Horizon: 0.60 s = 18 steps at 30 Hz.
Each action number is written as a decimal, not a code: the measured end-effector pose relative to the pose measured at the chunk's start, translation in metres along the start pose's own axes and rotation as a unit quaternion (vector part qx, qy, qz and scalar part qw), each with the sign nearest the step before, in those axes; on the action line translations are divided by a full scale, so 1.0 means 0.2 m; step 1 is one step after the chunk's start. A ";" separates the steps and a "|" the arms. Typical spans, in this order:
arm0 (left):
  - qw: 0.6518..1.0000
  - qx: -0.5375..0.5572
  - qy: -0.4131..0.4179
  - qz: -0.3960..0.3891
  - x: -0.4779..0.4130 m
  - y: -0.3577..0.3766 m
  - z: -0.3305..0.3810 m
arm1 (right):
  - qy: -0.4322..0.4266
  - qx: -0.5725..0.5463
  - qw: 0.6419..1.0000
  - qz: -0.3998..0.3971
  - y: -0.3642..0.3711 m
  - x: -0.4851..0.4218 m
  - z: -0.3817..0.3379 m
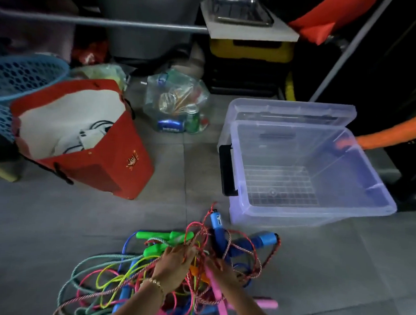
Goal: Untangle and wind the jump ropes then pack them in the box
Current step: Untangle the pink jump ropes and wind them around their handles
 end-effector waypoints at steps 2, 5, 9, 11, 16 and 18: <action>1.000 -0.012 -0.011 0.004 0.00 0.02 -0.02 | -0.011 0.032 0.999 0.007 0.04 -0.01 0.02; 1.000 0.021 -0.015 -0.004 0.01 0.02 -0.03 | -0.025 0.062 0.997 0.031 0.03 0.01 0.03; 0.999 0.037 -0.004 0.004 0.09 -0.02 0.00 | -0.018 -0.068 0.997 0.008 -0.05 0.15 -0.06; 0.994 0.105 -0.005 0.004 0.18 -0.07 0.08 | -0.024 -0.147 0.988 0.024 -0.12 0.24 -0.15; 0.907 0.419 -0.020 -0.040 0.44 -0.29 0.39 | -0.070 -0.214 0.974 0.010 -0.29 0.56 -0.47; 0.895 0.445 -0.003 -0.032 0.60 -0.43 0.51 | -0.071 -0.242 0.968 -0.003 -0.34 0.72 -0.57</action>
Point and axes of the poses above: each hand's wrist, its own x-axis away from the middle knuckle, its own y-axis out of the palm, z = x × y, the point moved 1 cm from there along -x, towards the middle knuckle, and after that the axes turned 4 degrees about x, right-handed, at the moved point
